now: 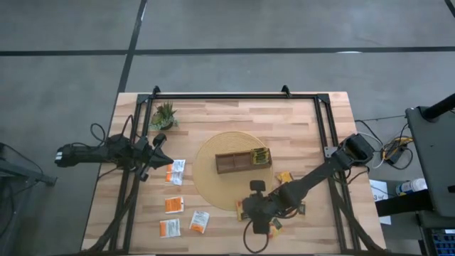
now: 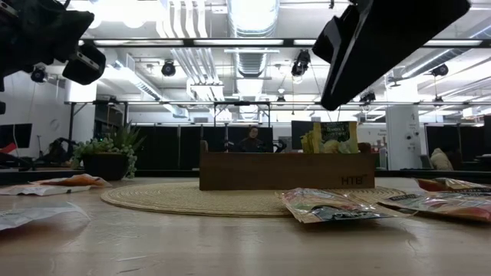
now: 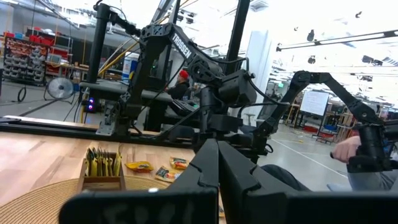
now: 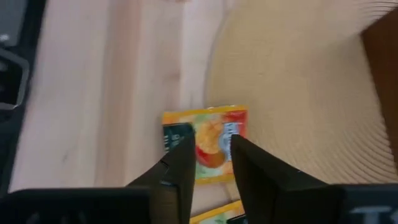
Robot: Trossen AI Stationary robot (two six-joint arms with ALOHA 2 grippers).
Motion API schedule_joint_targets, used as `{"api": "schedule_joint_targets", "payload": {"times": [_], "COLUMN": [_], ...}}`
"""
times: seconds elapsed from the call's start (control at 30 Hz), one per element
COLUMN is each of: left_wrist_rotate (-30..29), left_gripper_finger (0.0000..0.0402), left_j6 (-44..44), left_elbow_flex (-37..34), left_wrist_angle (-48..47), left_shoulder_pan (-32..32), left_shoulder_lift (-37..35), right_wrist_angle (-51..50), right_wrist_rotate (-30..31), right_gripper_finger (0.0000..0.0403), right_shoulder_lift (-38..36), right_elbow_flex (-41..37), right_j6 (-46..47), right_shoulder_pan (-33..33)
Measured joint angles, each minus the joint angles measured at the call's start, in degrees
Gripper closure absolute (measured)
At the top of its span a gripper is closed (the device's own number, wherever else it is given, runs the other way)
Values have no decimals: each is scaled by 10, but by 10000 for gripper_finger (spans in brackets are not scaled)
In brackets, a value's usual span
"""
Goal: Pick & Place Tea
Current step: Put the orange tea bag into the middle of the wooden organizer
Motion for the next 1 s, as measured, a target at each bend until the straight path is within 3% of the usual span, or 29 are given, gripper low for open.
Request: {"api": "schedule_joint_targets", "payload": {"times": [0.33,0.6,0.83,1.0], "left_wrist_rotate": [0,0,0,0], "left_gripper_finger": [402,402,402,402], "left_j6": [0,0,0,0], "left_elbow_flex": [0,0,0,0], "left_wrist_angle": [0,0,-1,-1], "left_shoulder_pan": [0,0,0,0], "left_shoulder_lift": [0,0,0,0], "right_wrist_angle": [1,2,2,-19], "right_wrist_rotate": [13,-42,-133,-138], "right_gripper_finger": [208,165,175,218], "right_shoulder_lift": [4,68,109,109], "right_elbow_flex": [-10,-4,23,33], "right_j6": [41,24,1,0], "right_shoulder_pan": [-22,-52,-83,-89]}}
